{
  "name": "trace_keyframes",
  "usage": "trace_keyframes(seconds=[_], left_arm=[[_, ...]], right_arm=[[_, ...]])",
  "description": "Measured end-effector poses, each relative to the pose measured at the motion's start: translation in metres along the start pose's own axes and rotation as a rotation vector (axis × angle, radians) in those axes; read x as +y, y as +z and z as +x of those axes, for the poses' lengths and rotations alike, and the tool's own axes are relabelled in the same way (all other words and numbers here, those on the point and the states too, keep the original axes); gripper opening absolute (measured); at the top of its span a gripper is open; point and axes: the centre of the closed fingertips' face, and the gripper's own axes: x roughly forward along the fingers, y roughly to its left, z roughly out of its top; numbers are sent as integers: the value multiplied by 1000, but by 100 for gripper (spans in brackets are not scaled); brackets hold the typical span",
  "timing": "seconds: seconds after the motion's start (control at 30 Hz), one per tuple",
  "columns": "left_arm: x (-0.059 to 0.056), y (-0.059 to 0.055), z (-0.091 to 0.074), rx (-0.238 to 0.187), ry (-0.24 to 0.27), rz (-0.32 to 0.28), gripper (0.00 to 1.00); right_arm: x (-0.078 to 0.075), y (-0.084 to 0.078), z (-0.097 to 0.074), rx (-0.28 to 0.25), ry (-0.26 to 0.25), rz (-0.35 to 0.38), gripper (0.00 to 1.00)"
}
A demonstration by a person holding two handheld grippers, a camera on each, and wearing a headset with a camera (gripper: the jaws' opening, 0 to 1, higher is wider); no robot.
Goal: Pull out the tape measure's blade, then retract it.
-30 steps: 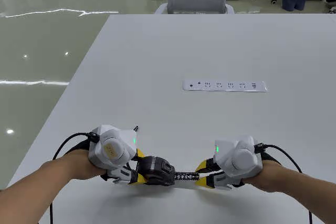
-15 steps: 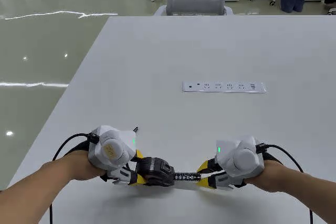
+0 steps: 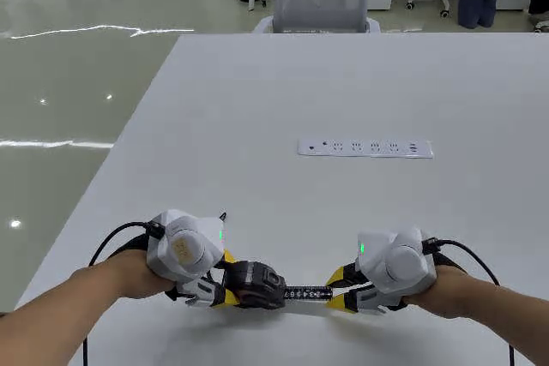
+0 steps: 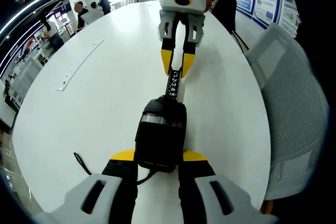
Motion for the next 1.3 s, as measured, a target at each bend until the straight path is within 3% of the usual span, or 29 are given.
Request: trace_keyframes(seconds=[1.3], left_arm=[[0,0,1,4,-1,1,25]], right_arm=[[1,-9,-11,13,-2,7,12]])
